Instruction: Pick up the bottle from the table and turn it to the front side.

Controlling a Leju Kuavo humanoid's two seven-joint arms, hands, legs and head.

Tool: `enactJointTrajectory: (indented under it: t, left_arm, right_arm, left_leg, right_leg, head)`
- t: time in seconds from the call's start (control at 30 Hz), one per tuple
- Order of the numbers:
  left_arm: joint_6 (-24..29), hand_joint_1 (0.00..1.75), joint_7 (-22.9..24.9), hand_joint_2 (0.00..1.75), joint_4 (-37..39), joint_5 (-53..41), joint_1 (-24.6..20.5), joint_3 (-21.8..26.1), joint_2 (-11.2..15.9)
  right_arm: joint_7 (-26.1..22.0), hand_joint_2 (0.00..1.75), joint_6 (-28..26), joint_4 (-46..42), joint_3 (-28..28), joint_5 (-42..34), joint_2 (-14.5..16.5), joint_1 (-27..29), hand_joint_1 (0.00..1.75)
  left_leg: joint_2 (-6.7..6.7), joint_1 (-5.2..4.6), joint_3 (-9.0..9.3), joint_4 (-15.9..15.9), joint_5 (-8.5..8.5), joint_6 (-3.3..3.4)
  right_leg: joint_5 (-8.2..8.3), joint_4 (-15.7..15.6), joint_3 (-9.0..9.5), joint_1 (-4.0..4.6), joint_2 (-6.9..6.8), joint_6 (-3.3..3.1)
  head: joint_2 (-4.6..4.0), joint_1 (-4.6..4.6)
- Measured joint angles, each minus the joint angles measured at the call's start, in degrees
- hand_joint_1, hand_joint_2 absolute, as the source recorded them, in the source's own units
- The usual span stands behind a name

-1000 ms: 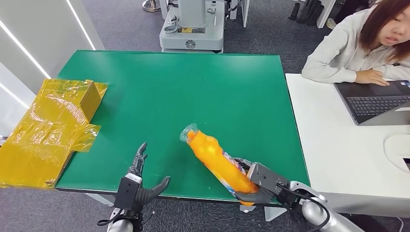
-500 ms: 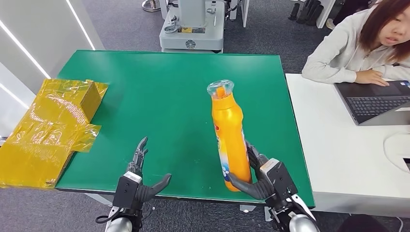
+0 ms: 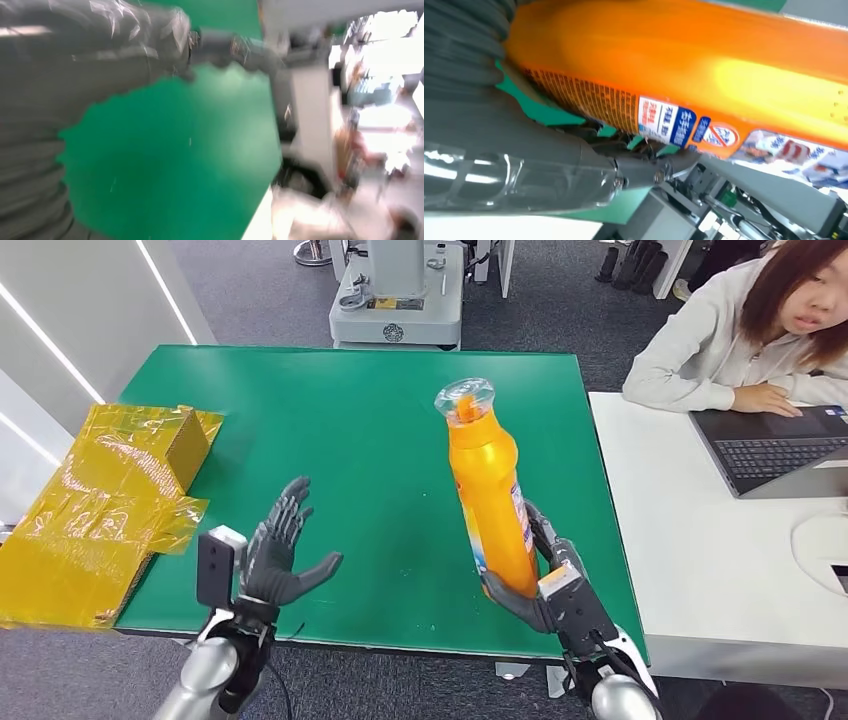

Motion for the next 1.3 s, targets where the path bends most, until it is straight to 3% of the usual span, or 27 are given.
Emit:
enactJointTrajectory:
  t: [0.17, 0.4, 0.63, 0.87, 1.3]
  left_arm:
    - [-0.9, 0.00, 1.1, 1.75, -1.6, 0.3, -4.3, 0.3, 1.6]
    - [-0.7, 0.00, 0.8, 1.75, -1.4, 3.9, -6.3, 0.1, 2.0]
    - [-0.8, 0.00, -0.4, 1.75, 0.9, 7.1, -9.2, -1.3, 1.8]
    - [-2.5, 0.00, -0.2, 1.75, 3.5, 10.3, -13.3, -3.1, 0.5]
    - [-6.2, 0.00, 3.4, 1.75, 4.2, 17.9, -15.7, -6.3, -0.7]
  right_arm:
    - [1.0, 1.75, -3.4, 5.4, 1.9, 7.3, 2.1, -5.1, 1.75]
    - [1.8, 1.75, -11.0, 11.8, 5.9, 18.0, 4.5, -9.6, 1.75]
    - [0.7, 1.75, -14.0, 16.6, 8.9, 18.9, 6.8, -12.3, 1.75]
    - [3.0, 1.75, -14.0, 19.6, 11.7, 20.7, 9.1, -15.3, 1.75]
    - [5.7, 1.75, -13.5, 23.9, 14.0, 23.7, 11.3, -17.0, 1.75]
  left_leg:
    - [0.01, 0.00, 0.03, 0.0, 0.07, -0.02]
    - [0.02, 0.00, -0.01, 0.0, 0.05, -0.03]
    - [0.02, -0.01, -0.04, 0.0, 0.05, -0.03]
    - [0.02, -0.01, -0.05, 0.0, 0.06, -0.02]
    - [0.02, -0.01, -0.09, 0.0, 0.05, -0.03]
  right_leg:
    - [0.06, 0.0, -0.01, 0.00, 0.02, -0.03]
    - [0.04, 0.0, -0.08, 0.00, 0.04, -0.01]
    - [0.04, 0.0, -0.12, 0.00, 0.04, -0.01]
    - [0.06, 0.0, -0.12, -0.01, 0.04, -0.02]
    - [0.05, 0.0, -0.18, -0.01, 0.05, -0.01]
  head:
    - [0.00, -0.01]
    - [0.00, -0.01]
    - [0.00, -0.01]
    - [0.00, -0.01]
    - [0.00, -0.01]
